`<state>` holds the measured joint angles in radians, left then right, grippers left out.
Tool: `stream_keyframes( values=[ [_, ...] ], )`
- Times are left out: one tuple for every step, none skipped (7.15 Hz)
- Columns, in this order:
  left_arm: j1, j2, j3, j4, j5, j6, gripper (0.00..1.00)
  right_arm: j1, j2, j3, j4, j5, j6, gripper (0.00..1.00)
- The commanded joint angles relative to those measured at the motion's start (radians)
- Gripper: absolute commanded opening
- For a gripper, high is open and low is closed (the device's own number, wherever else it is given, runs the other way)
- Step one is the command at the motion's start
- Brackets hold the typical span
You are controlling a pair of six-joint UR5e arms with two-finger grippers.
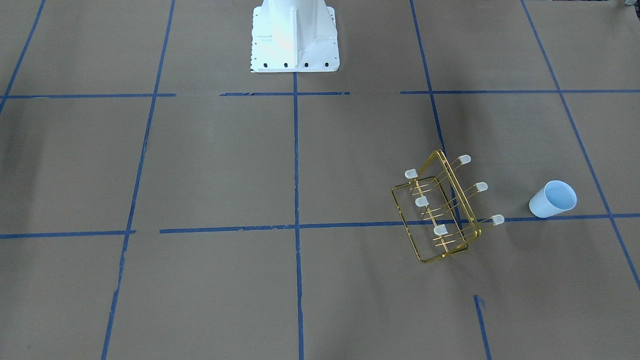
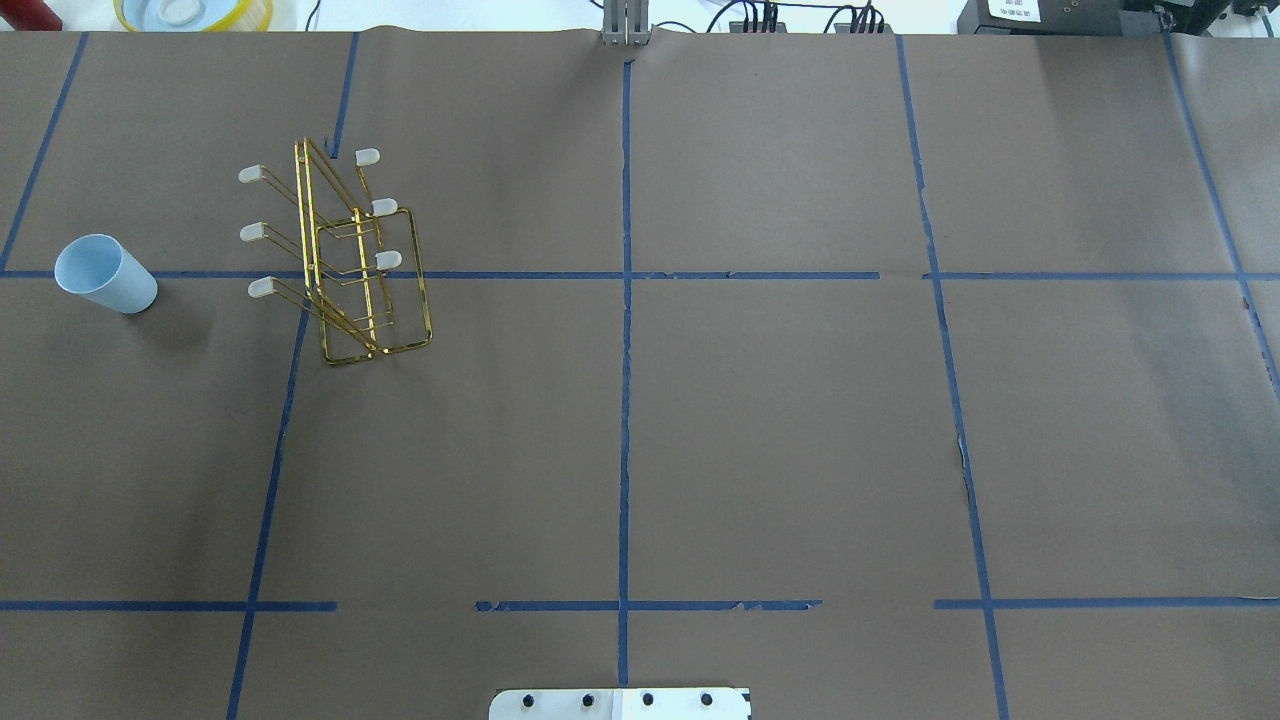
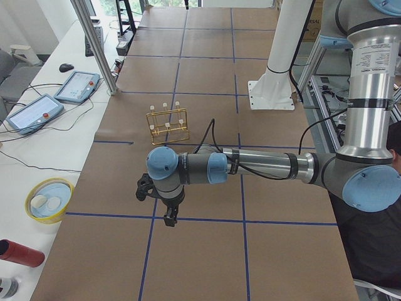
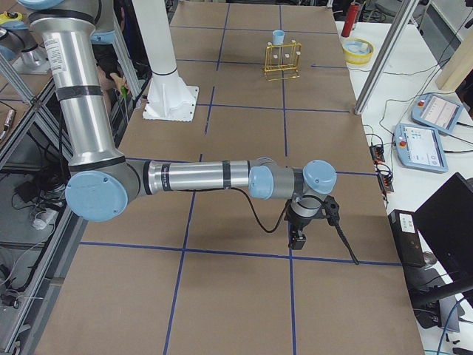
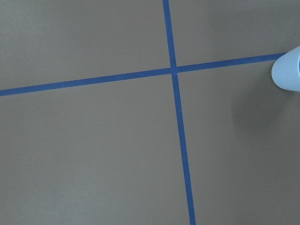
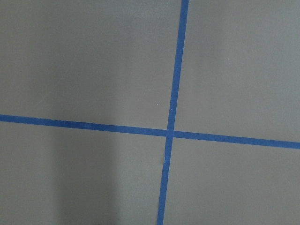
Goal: Hang cup on cup holder
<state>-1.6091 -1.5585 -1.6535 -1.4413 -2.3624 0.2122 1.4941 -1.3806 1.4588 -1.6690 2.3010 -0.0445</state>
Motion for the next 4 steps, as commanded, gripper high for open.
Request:
stream_keyframes(
  values=[
    [0.000, 0.004, 0.003, -0.008, -0.003, 0.000, 1.00, 0.000, 0.000, 0.000, 0.000, 0.000, 0.001, 1.00],
    [0.000, 0.006, 0.008, -0.011, -0.006, 0.001, 1.00, 0.000, 0.000, 0.000, 0.000, 0.000, 0.002, 1.00],
    [0.000, 0.008, 0.012, -0.011, -0.005, 0.001, 1.00, 0.000, 0.000, 0.000, 0.000, 0.000, 0.000, 1.00],
    [0.000, 0.008, 0.017, -0.011, -0.005, 0.000, 1.00, 0.000, 0.000, 0.000, 0.000, 0.000, 0.000, 1.00]
  ],
)
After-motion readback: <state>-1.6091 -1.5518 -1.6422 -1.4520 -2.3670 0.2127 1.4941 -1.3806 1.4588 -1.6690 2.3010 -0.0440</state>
